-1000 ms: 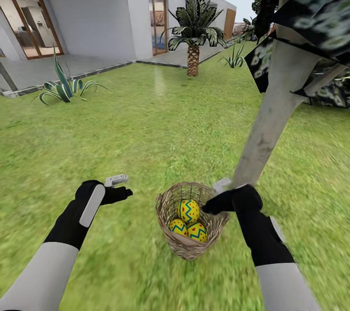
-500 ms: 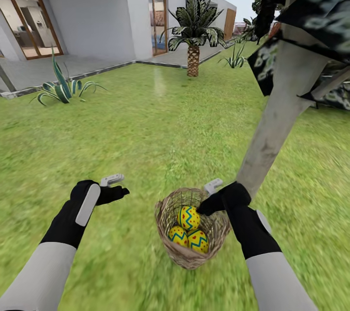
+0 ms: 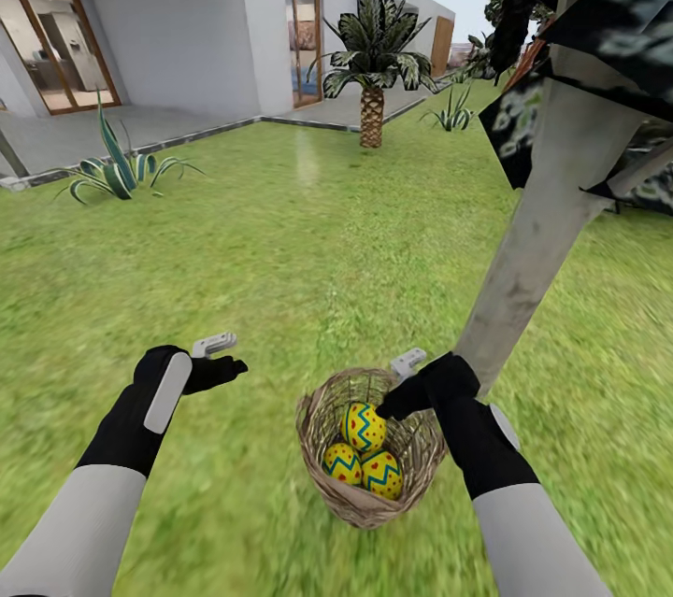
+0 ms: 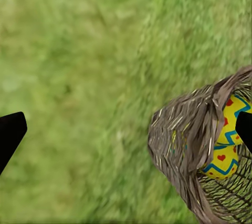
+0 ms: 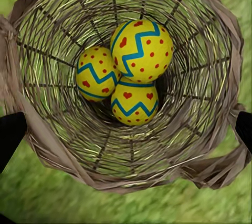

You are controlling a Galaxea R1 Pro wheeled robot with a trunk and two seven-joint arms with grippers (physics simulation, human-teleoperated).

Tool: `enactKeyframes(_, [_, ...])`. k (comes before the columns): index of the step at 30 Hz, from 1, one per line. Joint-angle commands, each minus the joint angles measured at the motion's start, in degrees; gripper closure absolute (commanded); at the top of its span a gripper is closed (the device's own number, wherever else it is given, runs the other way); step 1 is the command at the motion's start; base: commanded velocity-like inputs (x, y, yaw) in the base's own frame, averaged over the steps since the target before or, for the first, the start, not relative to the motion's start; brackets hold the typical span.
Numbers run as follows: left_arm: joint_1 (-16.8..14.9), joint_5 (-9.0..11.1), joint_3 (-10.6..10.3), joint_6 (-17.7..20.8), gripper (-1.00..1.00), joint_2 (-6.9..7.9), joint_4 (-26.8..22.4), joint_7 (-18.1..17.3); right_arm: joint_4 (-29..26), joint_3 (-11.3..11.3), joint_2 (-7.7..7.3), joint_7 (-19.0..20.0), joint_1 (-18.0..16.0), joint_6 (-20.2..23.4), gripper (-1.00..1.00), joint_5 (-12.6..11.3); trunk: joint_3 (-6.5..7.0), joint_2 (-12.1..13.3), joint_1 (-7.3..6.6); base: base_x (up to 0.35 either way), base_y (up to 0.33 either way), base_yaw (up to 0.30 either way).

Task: Take the three Easter eggs out of the wicker basket on the lawn in the garden, then place them on the lawn next to a single tree (choose any tree) so that all three eggs are next to the same tree and none are left in the basket.

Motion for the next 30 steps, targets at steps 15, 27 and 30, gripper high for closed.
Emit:
enactKeyframes(15, [0.05, 0.69, 0.14, 0.35, -1.00, 0.09, 0.19, 0.50, -0.04, 0.39, 0.13, 0.95, -0.58, -2.15, -1.00, 0.02, -0.05, -0.02, 0.00, 0.050, 0.000, 0.000])
enactKeyframes(27, [0.09, 0.61, -0.04, 0.44, -1.00, 0.05, 0.18, 0.53, 0.35, 2.59, -0.68, 0.92, -0.10, -5.99, -1.00, 0.59, -0.05, -0.02, 0.00, 0.000, 0.000, 0.000])
enactKeyframes(30, [0.07, 0.61, -0.14, 0.44, -1.00, -0.04, 0.19, 0.53, 0.33, 3.55, -0.83, 0.91, -0.05, -6.95, -1.00, 0.62, -0.05, -0.02, 0.00, 0.000, 0.000, 0.000])
